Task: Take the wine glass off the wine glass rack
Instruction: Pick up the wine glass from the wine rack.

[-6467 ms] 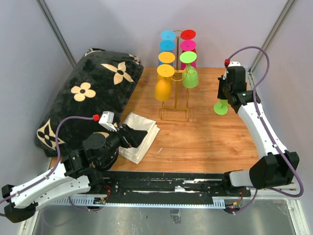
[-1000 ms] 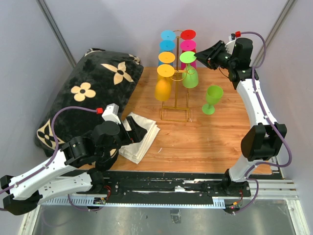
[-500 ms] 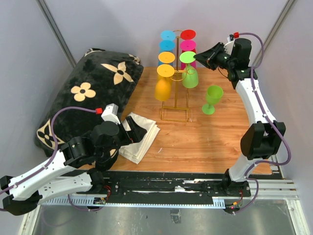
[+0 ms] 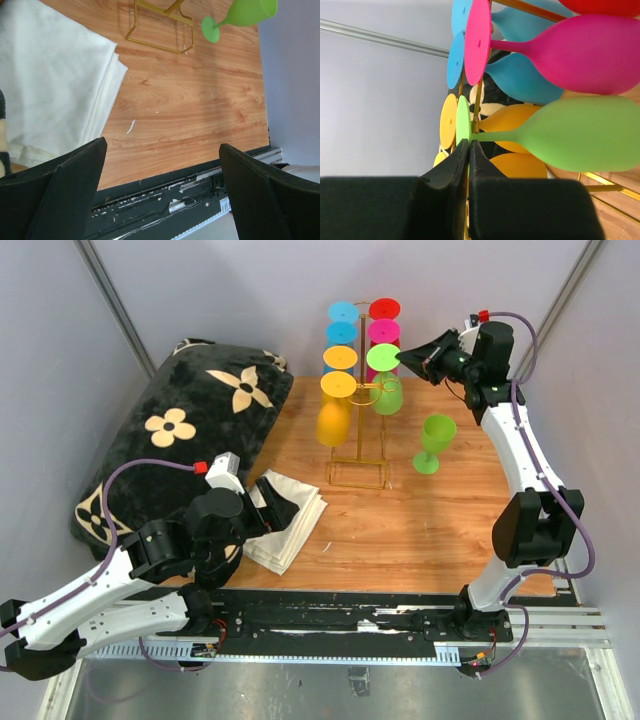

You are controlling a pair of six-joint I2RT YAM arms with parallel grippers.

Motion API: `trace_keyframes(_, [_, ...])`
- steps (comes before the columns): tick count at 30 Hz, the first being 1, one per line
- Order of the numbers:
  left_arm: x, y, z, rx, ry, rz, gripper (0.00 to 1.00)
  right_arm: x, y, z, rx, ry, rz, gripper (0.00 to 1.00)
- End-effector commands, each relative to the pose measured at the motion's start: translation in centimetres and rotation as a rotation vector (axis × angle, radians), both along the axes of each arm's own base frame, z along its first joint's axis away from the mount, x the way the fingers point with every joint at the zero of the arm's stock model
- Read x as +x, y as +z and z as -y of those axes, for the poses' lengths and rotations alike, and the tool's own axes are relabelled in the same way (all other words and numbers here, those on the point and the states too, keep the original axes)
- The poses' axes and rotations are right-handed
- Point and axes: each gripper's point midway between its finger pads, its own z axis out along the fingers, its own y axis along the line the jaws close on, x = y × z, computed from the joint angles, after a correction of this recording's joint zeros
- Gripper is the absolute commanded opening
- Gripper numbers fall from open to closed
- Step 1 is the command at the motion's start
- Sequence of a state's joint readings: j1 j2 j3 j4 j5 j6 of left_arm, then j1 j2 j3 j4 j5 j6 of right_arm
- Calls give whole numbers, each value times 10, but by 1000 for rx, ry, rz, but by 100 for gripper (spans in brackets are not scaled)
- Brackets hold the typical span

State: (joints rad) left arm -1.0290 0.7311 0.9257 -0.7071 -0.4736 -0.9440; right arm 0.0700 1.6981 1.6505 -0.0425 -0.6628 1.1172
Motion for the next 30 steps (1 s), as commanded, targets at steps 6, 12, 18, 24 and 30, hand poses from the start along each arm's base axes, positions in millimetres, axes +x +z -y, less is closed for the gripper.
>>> trace_keyframes(6, [2, 13, -5, -25, 27, 22, 100, -16, 44, -3, 57, -16, 77, 1])
trace_keyframes(12, [1, 13, -6, -29, 26, 22, 100, -16, 46, 0, 60, -36, 75, 1])
trace_keyframes(18, [1, 15, -7, -33, 27, 29, 99, -15, 46, 6, 34, -72, 85, 1])
trace_keyframes(24, [2, 17, -6, -39, 28, 32, 100, -14, 43, 19, -73, -140, 98, 1])
trace_keyframes(30, [2, 15, -3, -37, 22, 28, 100, -18, 44, 32, -147, -199, 121, 1])
